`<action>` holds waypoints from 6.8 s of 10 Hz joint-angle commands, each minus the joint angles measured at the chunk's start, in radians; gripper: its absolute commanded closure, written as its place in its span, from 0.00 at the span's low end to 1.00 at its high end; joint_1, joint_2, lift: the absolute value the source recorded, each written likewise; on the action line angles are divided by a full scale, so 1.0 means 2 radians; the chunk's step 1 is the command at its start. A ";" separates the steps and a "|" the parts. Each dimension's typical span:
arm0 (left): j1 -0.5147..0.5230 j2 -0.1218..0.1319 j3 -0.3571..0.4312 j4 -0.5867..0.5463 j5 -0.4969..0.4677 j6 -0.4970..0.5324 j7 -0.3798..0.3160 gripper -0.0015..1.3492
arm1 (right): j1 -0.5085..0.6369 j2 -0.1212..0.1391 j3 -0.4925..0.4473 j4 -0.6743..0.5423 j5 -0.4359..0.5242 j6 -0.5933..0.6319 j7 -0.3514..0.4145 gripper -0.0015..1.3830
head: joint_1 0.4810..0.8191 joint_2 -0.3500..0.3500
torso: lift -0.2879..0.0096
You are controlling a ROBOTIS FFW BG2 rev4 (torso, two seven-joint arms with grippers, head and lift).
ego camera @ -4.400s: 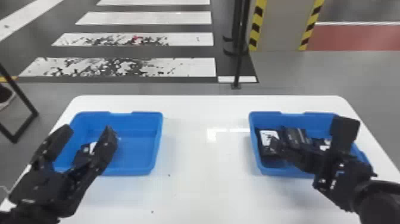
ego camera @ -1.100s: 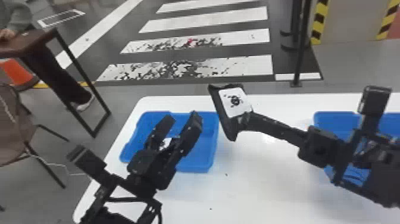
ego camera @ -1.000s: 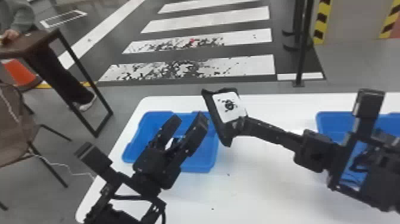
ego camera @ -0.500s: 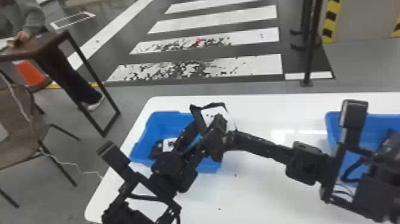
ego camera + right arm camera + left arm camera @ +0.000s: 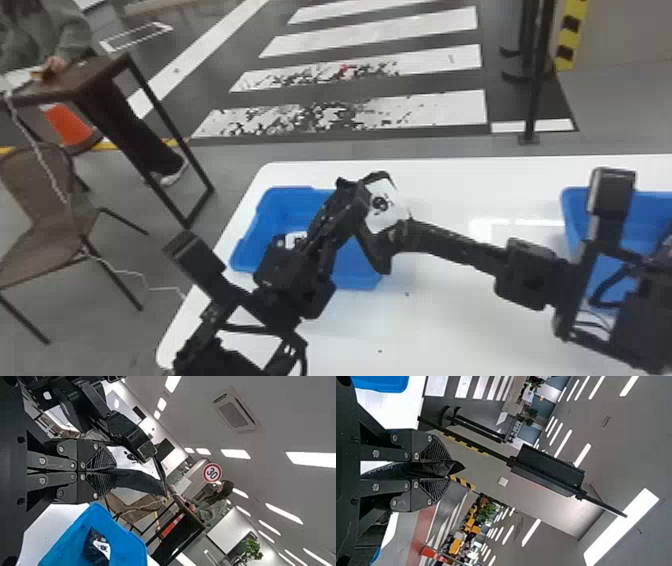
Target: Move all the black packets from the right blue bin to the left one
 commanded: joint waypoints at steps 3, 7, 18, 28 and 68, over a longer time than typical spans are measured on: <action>0.002 -0.001 -0.002 -0.008 -0.011 -0.017 0.012 0.90 | -0.020 0.001 0.000 0.023 -0.001 -0.016 -0.002 0.57 | 0.63 0.97 | 0.50; -0.109 0.009 0.030 0.160 -0.193 -0.131 0.050 0.90 | 0.015 0.002 -0.040 0.028 0.019 -0.025 -0.002 0.11 | 0.63 1.00 | 0.50; 0.025 0.000 0.015 0.039 -0.133 -0.225 0.052 0.12 | 0.211 0.042 -0.238 -0.243 0.304 0.020 -0.277 0.12 | 0.63 0.63 | 0.50; 0.033 -0.005 0.011 0.031 -0.107 -0.173 0.039 0.12 | 0.059 0.044 -0.240 -0.010 0.343 0.134 -0.294 0.12 | 0.63 0.44 | 0.50; -0.057 0.012 -0.033 0.091 0.088 -0.013 -0.019 0.15 | 0.020 -0.006 -0.047 -0.043 -0.007 0.087 -0.044 0.82 | 0.63 0.88 | 0.50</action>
